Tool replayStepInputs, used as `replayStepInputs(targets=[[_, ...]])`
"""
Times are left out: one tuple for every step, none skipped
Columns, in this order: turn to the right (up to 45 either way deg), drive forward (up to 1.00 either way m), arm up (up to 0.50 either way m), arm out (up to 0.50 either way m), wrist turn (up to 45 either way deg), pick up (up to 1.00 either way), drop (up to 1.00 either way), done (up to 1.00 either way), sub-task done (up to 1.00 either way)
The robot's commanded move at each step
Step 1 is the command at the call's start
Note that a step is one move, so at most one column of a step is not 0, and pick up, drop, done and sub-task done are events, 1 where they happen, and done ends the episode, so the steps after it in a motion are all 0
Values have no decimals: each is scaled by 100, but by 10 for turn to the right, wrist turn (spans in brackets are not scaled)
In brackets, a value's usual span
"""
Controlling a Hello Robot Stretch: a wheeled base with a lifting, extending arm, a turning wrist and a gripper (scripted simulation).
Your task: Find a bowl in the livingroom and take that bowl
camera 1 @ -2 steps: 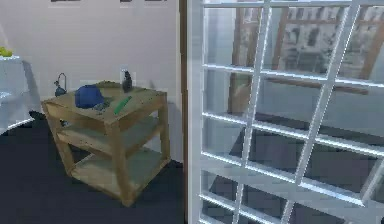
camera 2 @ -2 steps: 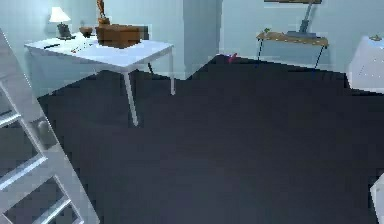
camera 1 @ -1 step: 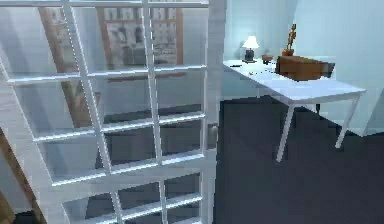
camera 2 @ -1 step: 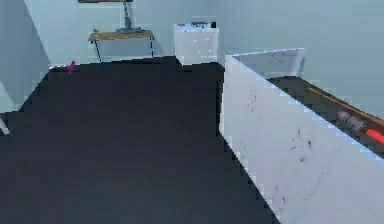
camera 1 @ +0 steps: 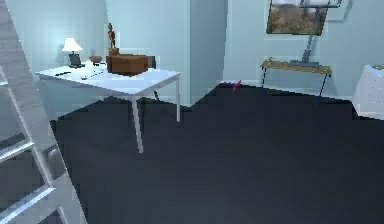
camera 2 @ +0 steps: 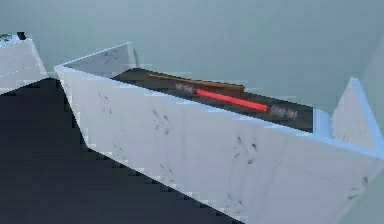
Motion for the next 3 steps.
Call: replayStepInputs(targets=[[270, 0, 0, 0, 0, 0, 0, 0, 0], [0, 20, 0, 0, 0, 0, 0, 0, 0], [-450, 0, 0, 0, 0, 0, 0, 0, 0]])
